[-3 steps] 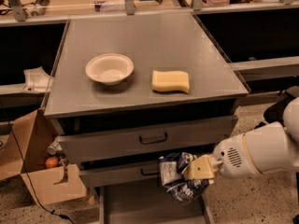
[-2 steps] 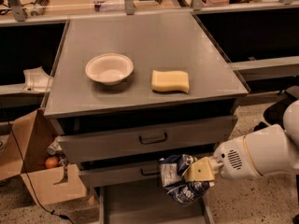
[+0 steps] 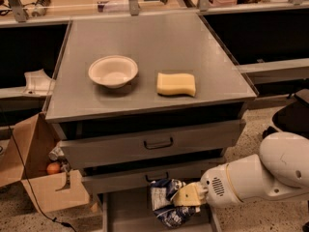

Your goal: Place blue chip bag into bottom drawer

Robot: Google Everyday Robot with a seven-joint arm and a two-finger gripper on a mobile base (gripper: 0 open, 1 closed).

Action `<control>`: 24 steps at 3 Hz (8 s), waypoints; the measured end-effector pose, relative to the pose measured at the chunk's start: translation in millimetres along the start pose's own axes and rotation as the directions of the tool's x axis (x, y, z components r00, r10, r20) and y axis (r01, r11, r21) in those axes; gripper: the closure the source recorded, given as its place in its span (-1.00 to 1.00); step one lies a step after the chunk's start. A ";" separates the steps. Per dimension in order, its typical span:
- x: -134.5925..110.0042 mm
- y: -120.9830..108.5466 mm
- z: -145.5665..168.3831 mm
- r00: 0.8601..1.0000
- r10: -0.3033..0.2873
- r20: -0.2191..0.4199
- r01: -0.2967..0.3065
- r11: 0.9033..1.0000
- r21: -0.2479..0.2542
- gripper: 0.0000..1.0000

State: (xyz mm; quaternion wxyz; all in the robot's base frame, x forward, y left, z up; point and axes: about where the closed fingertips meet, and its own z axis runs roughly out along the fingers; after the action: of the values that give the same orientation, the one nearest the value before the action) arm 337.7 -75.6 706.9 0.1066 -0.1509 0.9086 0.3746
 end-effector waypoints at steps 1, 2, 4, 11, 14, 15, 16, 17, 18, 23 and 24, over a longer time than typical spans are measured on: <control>0.0 0.0 0.0 1.000 0.000 0.000 0.000 1.000 0.000 1.00; 16.3 -4.9 32.2 0.999 0.026 -0.026 -0.026 0.999 -0.018 1.00; 35.6 -17.1 102.7 0.996 0.045 -0.083 -0.045 0.999 0.003 1.00; 72.1 -156.4 187.6 0.959 0.255 -0.121 -0.247 0.966 0.074 1.00; 77.5 -227.3 224.0 0.925 0.362 -0.114 -0.349 0.930 0.116 1.00; 78.8 -232.6 233.2 0.921 0.370 -0.118 -0.360 0.928 0.097 1.00; 77.1 -252.9 248.3 0.905 0.410 -0.114 -0.400 0.911 0.101 1.00; 73.4 -273.2 265.9 0.884 0.452 -0.119 -0.441 0.891 0.109 1.00; 73.8 -273.9 267.3 0.882 0.455 -0.119 -0.445 0.889 0.106 1.00; 63.7 -334.7 356.0 0.826 0.559 -0.078 -0.551 0.828 0.103 1.00; 53.6 -332.8 356.7 0.839 0.540 -0.076 -0.534 0.841 0.082 1.00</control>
Offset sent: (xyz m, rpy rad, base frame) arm -0.0298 0.0455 -0.0898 0.0340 0.1191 0.0057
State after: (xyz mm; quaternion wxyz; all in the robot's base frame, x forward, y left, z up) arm 434.4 -55.9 226.1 -0.0418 0.0950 0.9288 0.3557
